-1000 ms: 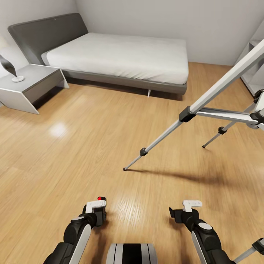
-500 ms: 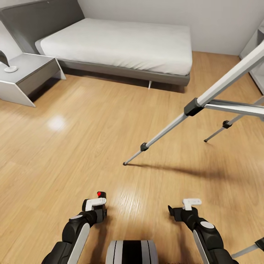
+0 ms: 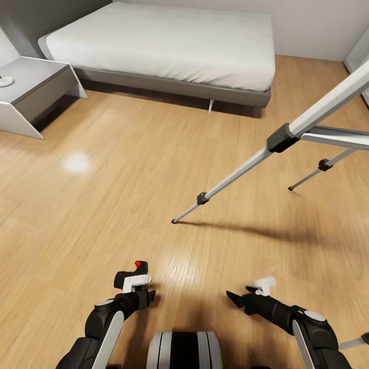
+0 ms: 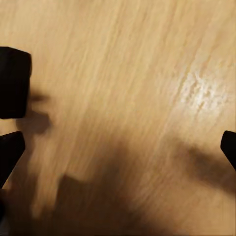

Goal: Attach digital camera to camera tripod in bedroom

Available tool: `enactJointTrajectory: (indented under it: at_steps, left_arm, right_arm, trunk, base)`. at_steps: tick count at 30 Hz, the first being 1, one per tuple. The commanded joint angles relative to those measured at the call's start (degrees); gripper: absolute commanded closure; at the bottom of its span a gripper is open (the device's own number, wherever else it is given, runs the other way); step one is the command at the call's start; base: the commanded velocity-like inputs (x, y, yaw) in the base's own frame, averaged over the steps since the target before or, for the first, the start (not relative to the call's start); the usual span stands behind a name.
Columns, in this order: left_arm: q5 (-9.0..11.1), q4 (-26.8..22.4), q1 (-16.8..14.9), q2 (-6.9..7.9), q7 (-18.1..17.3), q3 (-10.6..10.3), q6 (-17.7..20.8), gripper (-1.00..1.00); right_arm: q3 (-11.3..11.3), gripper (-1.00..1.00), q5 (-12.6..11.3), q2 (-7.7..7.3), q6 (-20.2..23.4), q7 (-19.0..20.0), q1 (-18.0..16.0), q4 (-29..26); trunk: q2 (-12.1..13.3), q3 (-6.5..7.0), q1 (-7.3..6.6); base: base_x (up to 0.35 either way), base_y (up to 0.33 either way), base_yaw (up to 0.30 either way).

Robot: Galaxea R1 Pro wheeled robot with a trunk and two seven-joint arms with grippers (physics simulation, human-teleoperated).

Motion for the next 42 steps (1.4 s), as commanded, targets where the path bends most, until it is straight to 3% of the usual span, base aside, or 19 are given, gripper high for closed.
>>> enactJointTrajectory:
  at_steps: [1, 4, 8, 42]
  left_arm:
    - [0.6, -0.06, -0.02, 0.0, 0.49, -0.04, 0.18, -1.0]
    - [0.6, -0.06, -0.02, 0.01, 0.34, -0.03, 0.15, -1.0]
    - [0.6, -0.06, -0.02, 0.01, 0.36, -0.03, 0.12, -1.0]
    - [0.6, -0.06, -0.02, 0.01, 0.56, -0.03, 0.02, -1.0]
  right_arm:
    - [-0.89, -1.0, 0.09, -0.05, 0.36, 1.94, -0.03, -0.05]
    - [-4.74, -1.0, 0.17, -0.27, 0.32, 7.0, -0.01, -0.06]
    - [-5.65, -1.0, 0.19, -0.33, 0.35, 7.92, -0.01, -0.06]
    - [-6.0, -1.0, 0.28, -0.34, 0.3, 8.54, -0.01, -0.11]
  trunk:
    - [-0.03, -0.26, 0.01]
    - [-0.07, -0.93, 0.09]
    - [-0.12, -1.81, 0.19]
    - [-0.58, -9.35, 1.07]
  base:
    - [0.0, 0.0, 0.0]
    - [0.0, 0.0, 0.0]
    - [0.0, 0.0, 0.0]
    - [0.0, 0.0, 0.0]
